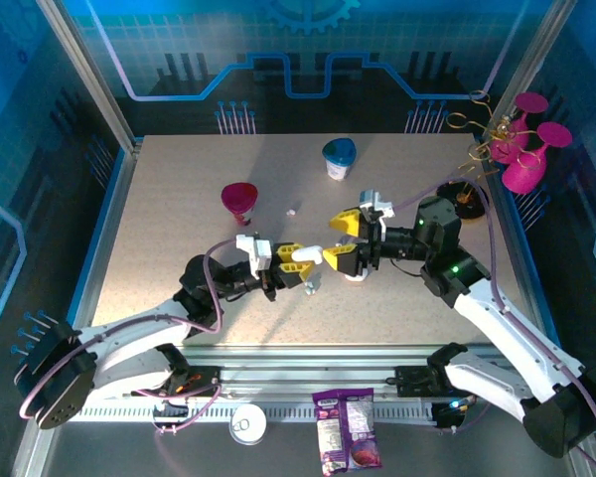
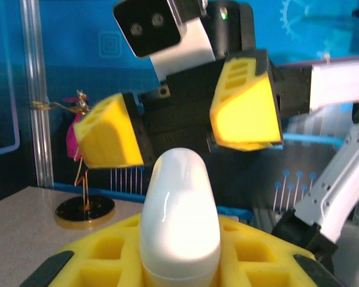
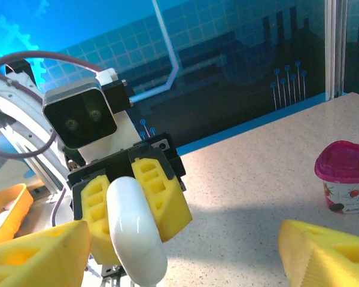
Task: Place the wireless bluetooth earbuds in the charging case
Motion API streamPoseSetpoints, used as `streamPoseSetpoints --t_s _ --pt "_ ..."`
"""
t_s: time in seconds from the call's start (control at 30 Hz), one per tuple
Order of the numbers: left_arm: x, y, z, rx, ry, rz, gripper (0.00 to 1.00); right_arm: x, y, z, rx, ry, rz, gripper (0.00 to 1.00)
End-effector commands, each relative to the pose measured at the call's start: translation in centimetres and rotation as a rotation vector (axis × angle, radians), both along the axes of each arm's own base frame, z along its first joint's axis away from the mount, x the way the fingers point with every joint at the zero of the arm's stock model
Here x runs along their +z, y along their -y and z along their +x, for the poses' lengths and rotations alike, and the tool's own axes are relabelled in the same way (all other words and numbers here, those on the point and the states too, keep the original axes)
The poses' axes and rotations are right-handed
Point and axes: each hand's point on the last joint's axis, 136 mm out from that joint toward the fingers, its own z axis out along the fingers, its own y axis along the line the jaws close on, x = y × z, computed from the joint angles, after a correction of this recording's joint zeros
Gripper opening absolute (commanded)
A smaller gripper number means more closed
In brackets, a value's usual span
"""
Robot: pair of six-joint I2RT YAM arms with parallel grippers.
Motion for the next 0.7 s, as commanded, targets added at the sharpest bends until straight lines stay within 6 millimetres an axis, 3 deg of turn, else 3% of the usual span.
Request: streamPoseSetpoints --t_s 0.0,0.27,0.4,0.67 --pt "0.1 0.2 -0.5 -0.023 0.047 0.060 0.08 0.0 -0.6 -0.6 0.023 0.058 -0.068 0.81" --pt "0.5 0.5 -0.5 -0.059 -0.013 0.053 0.09 -0.9 -2.5 -2.8 0.169 0.054 -0.119 0.56" --pt "0.7 0.4 -0.4 -0.061 -0.030 0.043 0.09 -1.3 -2.7 -3.3 0.206 0.041 -0.128 0.47" --pt "1.0 0.6 -0.1 -0.074 -0.068 0.028 0.09 -1.6 -2.7 -3.6 0.229 0.034 -0.138 0.18"
